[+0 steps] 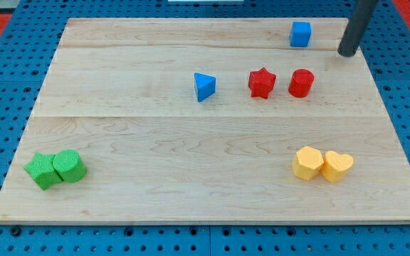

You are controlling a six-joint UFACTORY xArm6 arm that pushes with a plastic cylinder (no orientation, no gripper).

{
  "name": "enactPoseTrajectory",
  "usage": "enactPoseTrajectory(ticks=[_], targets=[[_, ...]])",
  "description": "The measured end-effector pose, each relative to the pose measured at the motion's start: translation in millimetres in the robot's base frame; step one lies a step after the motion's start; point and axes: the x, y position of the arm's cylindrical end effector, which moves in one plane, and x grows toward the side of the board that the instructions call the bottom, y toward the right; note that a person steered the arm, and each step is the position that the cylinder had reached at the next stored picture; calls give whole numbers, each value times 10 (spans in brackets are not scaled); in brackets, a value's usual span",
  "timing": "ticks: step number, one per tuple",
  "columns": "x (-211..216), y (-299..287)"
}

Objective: Place the blue cube diagonally top left to the blue triangle

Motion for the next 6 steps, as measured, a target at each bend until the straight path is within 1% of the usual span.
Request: enactPoseTrajectory(ticks=[1, 2, 3, 4, 5, 6], targets=[[-463, -187], [-404, -905], [-268, -1958], [-44, -2686], [277, -2901], [479, -3147]])
